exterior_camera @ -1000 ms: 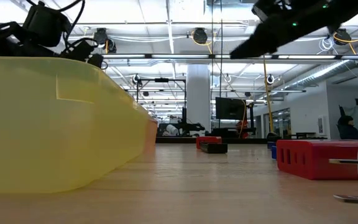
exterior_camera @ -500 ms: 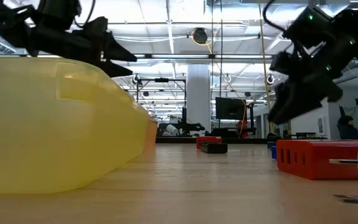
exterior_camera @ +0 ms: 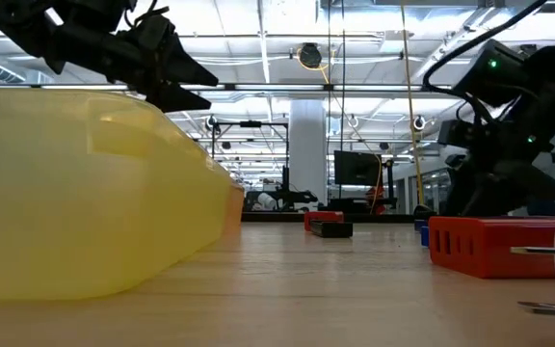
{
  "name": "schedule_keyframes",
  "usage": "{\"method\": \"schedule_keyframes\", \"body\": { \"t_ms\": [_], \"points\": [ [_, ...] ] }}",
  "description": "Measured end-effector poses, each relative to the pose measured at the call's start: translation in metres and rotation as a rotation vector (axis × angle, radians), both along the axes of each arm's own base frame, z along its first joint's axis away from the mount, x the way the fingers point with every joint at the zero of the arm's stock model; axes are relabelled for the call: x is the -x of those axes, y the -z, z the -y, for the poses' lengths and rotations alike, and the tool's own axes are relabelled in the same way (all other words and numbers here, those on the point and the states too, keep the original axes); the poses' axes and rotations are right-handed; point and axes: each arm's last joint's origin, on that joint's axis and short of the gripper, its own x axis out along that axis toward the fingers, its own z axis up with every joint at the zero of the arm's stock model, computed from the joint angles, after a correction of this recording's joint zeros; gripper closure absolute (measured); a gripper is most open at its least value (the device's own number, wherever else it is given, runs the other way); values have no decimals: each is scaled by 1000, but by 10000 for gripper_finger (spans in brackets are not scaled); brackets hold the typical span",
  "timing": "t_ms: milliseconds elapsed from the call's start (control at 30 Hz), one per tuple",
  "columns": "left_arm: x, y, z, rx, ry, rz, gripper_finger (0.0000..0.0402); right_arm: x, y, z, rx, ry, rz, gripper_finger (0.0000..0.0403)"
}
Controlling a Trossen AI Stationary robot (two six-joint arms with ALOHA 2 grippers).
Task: Sort adapters and digital timers
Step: Put the dark blue digital timer into the yellow bin
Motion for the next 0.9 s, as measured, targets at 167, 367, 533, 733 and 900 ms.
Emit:
{"method": "schedule_keyframes", "body": {
  "t_ms": [167, 367, 533, 733, 900],
  "points": [
    [0, 0, 2, 0, 8, 0, 48, 4, 5, 1, -28, 5, 8, 152],
    [0, 0, 2, 0, 8, 0, 48, 4, 6, -1, -95, 17, 17, 170],
    [0, 0, 2, 0, 8, 1, 48, 4, 7, -2, -135, 19, 20, 208],
    [0, 0, 2, 0, 8, 1, 48, 4, 7, -3, -159, 5, 19, 255],
    [0, 0, 2, 0, 8, 1, 48, 4, 7, -3, -155, 0, 28, 255]
  ]
}}
